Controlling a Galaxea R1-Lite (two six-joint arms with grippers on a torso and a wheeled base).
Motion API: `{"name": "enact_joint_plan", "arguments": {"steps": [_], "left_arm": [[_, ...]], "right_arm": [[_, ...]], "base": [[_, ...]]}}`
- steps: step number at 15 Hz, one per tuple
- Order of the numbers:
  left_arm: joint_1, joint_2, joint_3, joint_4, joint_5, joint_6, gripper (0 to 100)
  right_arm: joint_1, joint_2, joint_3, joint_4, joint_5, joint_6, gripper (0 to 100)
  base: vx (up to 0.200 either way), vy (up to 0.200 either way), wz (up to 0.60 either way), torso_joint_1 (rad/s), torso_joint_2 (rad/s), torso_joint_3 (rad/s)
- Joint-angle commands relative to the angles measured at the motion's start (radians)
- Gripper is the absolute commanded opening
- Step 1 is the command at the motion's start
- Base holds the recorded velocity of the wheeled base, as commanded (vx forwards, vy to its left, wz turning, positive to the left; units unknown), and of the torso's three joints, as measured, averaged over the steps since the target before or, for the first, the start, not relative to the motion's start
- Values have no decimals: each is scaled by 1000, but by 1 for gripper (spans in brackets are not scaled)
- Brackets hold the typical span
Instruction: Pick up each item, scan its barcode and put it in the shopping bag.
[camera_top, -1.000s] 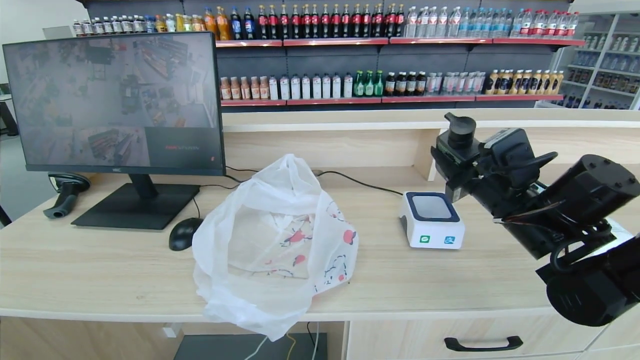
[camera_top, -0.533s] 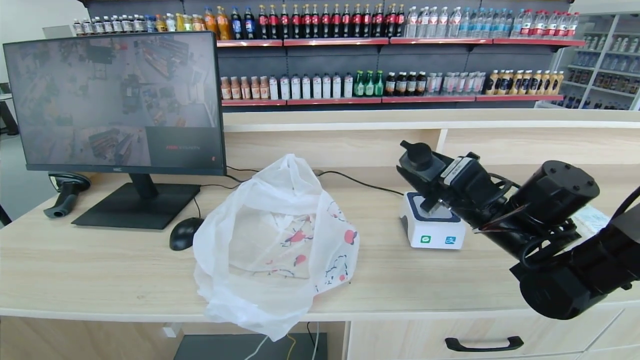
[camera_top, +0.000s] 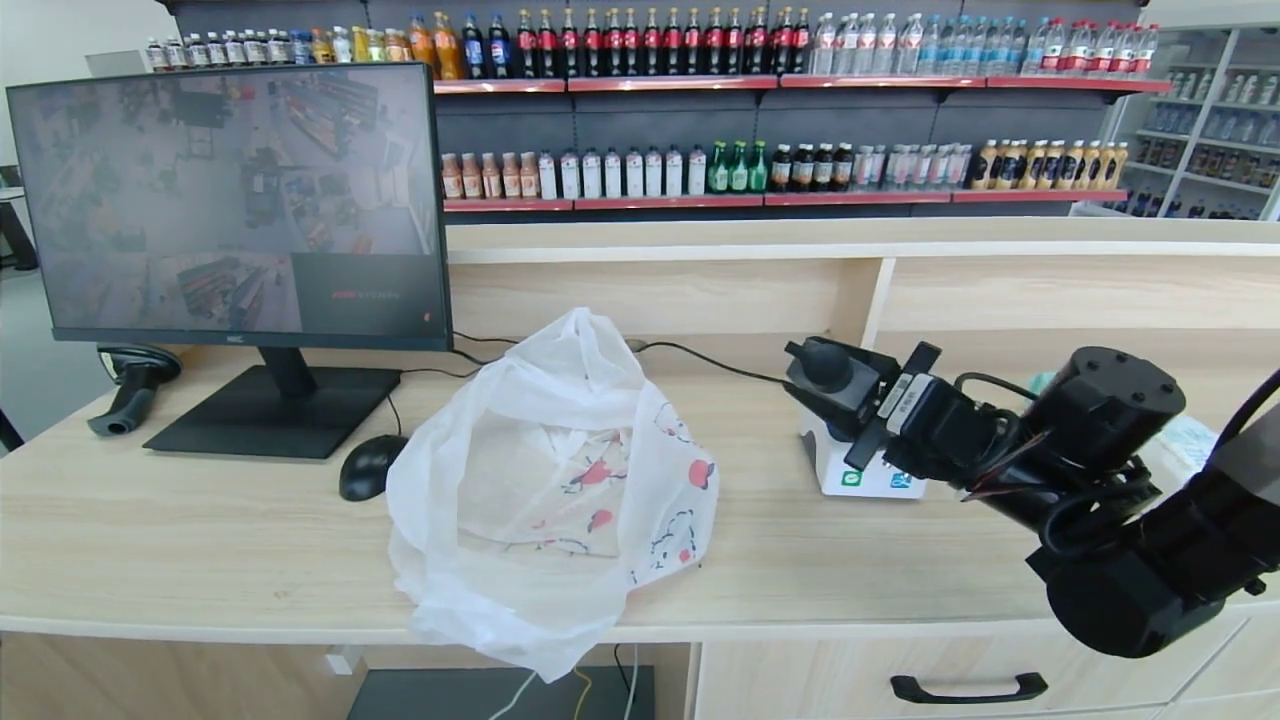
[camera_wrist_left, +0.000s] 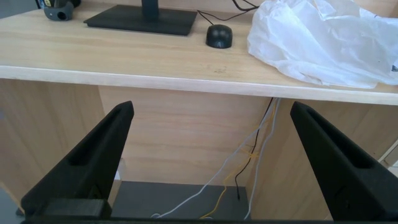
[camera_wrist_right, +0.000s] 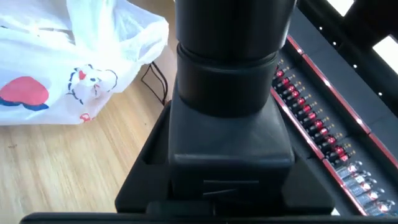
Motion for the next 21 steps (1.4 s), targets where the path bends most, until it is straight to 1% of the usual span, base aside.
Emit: {"name": "enact_joint_plan", "arguments": {"steps": [1, 3, 5, 6, 8, 9, 13, 21], "left_arm": [[0, 0, 0, 0, 0, 0, 100], [0, 0, 0, 0, 0, 0, 100], [0, 0, 0, 0, 0, 0, 100], [0, 0, 0, 0, 0, 0, 100], [0, 0, 0, 0, 0, 0, 100], [0, 0, 0, 0, 0, 0, 100], [0, 0, 0, 0, 0, 0, 100], [0, 0, 0, 0, 0, 0, 100]], "right_arm": [[-57, -34, -39, -2, 9, 36, 0], [-78, -5, -39, -2, 61, 24, 0], [-94, 21, -45, -2, 86, 15, 0], [-101, 41, -48, -2, 138, 10, 0], [-147, 42, -38, -2, 175, -19, 0], [-157, 53, -41, -2, 196, -28, 0], [-161, 101, -56, -2, 199, -38, 0], [-175, 98, -71, -2, 199, -27, 0]], "base": [[0, 0, 0, 0, 0, 0], [0, 0, 0, 0, 0, 0], [0, 0, 0, 0, 0, 0], [0, 0, 0, 0, 0, 0], [0, 0, 0, 0, 0, 0], [0, 0, 0, 0, 0, 0], [0, 0, 0, 0, 0, 0], [0, 0, 0, 0, 0, 0]]}}
